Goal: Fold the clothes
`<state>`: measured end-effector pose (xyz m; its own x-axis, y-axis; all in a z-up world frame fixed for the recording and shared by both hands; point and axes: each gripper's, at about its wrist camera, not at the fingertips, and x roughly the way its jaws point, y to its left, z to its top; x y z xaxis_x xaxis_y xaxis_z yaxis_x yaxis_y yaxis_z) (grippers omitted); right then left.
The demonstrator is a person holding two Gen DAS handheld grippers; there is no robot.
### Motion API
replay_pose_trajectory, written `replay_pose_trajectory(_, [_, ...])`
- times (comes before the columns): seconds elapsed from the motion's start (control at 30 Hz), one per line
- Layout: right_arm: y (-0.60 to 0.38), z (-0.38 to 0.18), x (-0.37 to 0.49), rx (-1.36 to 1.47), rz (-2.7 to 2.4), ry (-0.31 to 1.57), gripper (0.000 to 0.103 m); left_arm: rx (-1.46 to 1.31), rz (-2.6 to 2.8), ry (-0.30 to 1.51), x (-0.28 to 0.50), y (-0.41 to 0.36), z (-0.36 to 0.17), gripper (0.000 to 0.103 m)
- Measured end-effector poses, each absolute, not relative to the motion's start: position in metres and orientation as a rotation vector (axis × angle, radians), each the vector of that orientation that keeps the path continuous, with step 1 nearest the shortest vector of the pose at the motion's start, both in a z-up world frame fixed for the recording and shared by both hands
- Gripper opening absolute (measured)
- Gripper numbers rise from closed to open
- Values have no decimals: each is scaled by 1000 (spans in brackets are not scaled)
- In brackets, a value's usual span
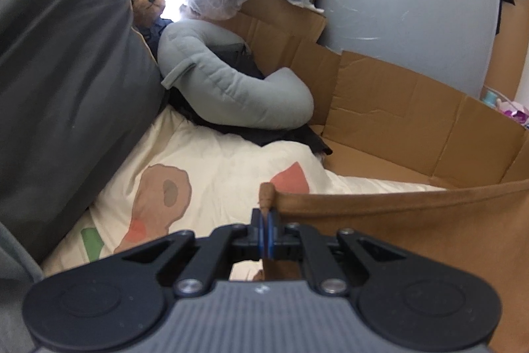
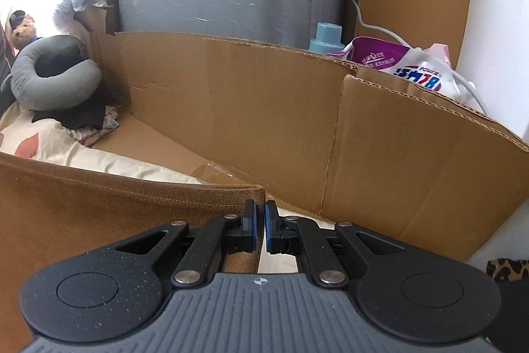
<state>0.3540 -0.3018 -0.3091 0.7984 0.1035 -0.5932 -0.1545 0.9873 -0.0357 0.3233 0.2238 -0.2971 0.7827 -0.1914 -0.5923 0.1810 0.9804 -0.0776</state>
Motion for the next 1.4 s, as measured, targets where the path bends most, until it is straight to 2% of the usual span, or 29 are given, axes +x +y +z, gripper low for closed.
replay_pose_trajectory(0.47, [-286, -373, 397, -131, 128, 764, 3, -3, -187, 736, 351, 223, -341, 3])
replay_pose_trajectory(0.6, [-285, -369, 393, -129, 125, 729, 3, 2, -185, 741, 354, 222, -346, 3])
replay_pose_trajectory(0.8, [-286, -350, 385, -115, 109, 648, 3, 20, -194, 680, 351, 216, -326, 3])
replay_pose_trajectory(1.2, [-277, -385, 412, -138, 95, 750, 3, 47, -182, 780, 385, 215, -369, 3])
replay_pose_trajectory(1.4, [-276, -387, 415, -112, 68, 751, 3, 40, -174, 756, 385, 215, -370, 3])
